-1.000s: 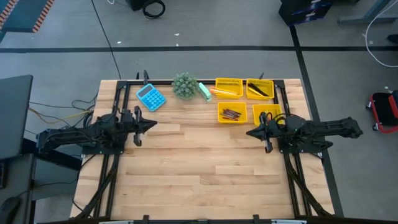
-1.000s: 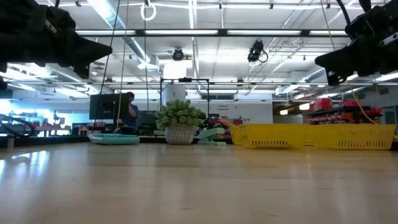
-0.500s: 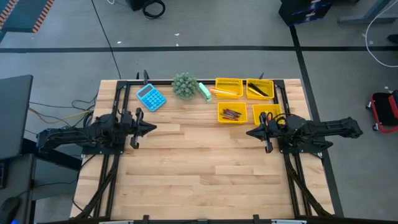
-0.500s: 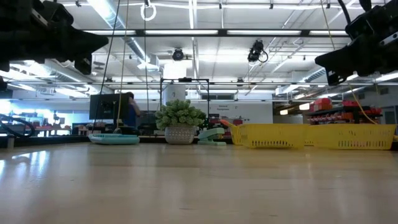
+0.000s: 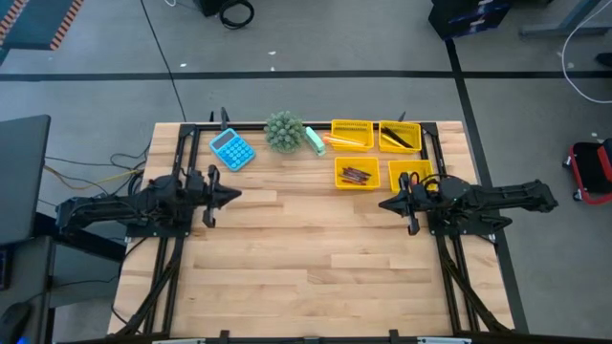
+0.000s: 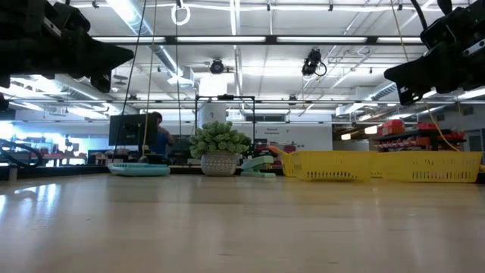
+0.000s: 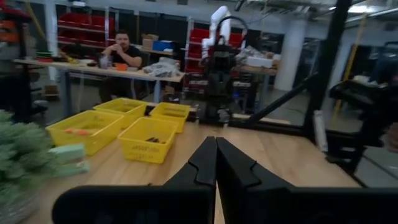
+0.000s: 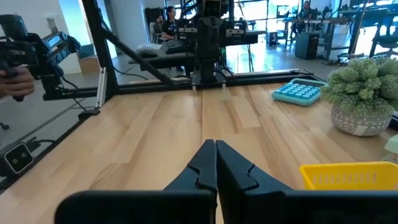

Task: Sort crayons/erasers/pens/pencils in bins
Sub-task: Return to Home Position

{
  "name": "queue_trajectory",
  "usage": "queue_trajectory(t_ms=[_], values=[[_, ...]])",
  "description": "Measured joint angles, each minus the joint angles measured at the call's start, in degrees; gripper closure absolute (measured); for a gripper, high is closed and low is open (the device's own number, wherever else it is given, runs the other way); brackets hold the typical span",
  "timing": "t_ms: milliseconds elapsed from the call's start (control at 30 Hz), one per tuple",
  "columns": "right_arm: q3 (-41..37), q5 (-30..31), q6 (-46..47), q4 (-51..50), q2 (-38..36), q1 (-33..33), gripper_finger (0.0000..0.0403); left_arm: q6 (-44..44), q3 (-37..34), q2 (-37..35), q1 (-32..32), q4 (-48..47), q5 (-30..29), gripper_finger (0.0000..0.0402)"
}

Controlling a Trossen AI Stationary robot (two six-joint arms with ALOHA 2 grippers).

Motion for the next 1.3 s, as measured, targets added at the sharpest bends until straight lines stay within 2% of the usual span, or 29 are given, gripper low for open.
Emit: queue_trajectory(t_ms=[367,767,1300], values=[[0.00,0.01,-0.05,-0.02,0.00,0.00,0.0395,0.82,0.00,0.00,0.02,-1.25,-1.03,0.0367],[0.00,0.00,-0.08,-0.02,0.00,0.00,0.0395,0.80,0.00,0.00,0.00,-1.20,-1.02,0.0381],[0.00,0.02,-0.09,-0.02,0.01,0.01,0.0395,0.80,0.00,0.00,0.02,-1.18,-1.03,0.0370]])
